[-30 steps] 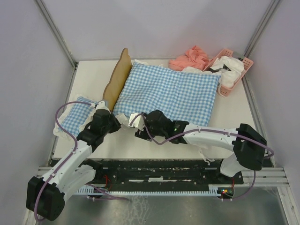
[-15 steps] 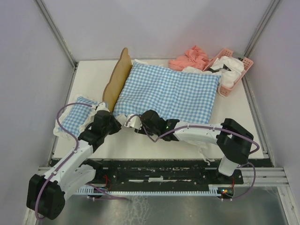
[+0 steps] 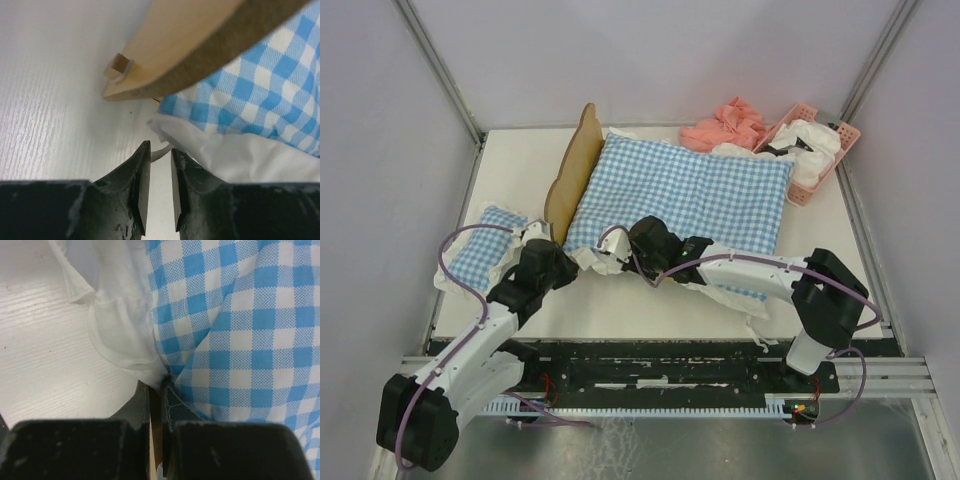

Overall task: Set up the pet bed
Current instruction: Cross the ropes on the bed frame.

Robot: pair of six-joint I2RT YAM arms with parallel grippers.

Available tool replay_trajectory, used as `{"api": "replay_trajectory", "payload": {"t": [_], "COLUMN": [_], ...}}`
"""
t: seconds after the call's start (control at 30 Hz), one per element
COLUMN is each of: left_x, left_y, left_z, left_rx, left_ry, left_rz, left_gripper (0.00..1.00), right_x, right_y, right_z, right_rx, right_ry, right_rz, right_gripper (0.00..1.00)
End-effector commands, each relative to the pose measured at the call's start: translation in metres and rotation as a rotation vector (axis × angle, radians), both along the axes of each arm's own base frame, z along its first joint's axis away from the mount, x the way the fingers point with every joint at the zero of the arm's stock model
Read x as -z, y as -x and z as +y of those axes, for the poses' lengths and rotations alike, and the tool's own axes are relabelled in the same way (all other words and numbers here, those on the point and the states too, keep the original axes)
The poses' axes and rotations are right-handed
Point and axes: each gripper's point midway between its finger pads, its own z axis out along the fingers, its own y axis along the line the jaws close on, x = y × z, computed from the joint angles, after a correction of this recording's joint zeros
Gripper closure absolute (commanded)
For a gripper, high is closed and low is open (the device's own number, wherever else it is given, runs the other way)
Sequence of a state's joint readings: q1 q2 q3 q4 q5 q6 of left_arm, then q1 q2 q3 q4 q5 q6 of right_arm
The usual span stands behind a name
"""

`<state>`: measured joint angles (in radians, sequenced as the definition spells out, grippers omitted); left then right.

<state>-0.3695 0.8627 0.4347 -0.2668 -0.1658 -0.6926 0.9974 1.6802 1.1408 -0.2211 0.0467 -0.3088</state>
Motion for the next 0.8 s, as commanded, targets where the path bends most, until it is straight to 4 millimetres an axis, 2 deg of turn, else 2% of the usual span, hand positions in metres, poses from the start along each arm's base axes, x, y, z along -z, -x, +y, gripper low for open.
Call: {"api": "replay_trajectory", "payload": {"t": [0.0, 0.1, 0.23, 0.37, 0.5, 0.63, 0.77], "left_x": [-0.024, -0.024, -0.029, -0.043, -0.06, -0.06, -0.058], "left_y": [-0.01, -0.007, -0.002, 0.002, 0.006, 0.003, -0.009], "left_z": [0.001, -0.006, -0.015, -0.02, -0.015, -0.013, -0.017], "left_rx": [-0.034, 0.008, 0.08, 0.127, 0.122, 0.138, 0.147], "left_ry": [0.038, 0.074, 0.093, 0.113, 0.104, 0.089, 0.095], "left_rz": [-0.093, -0.127, -0.169, -0.22, -0.276, -0.352, -0.452], "left_gripper": [0.66, 0.58, 0.56, 0.55, 0.54, 0.54, 0.56], "right_x": [-0.107, -0.126, -0.153, -0.175, -0.18, -0.187, -0.199], "right_y": [-0.031, -0.04, -0.048, -0.057, -0.065, -0.068, -0.066], "right_z": [0.006, 0.005, 0.008, 0.01, 0.008, 0.008, 0.011], "right_rx": [0.139, 0.18, 0.191, 0.202, 0.217, 0.217, 0.191], "right_ry": [-0.271, -0.332, -0.419, -0.476, -0.496, -0.531, -0.563], "right_rz": [-0.097, -0.085, -0.048, -0.04, -0.022, 0.0, 0.02], "right_gripper": [0.98, 0.98, 0.98, 0.98, 0.98, 0.98, 0.98]}}
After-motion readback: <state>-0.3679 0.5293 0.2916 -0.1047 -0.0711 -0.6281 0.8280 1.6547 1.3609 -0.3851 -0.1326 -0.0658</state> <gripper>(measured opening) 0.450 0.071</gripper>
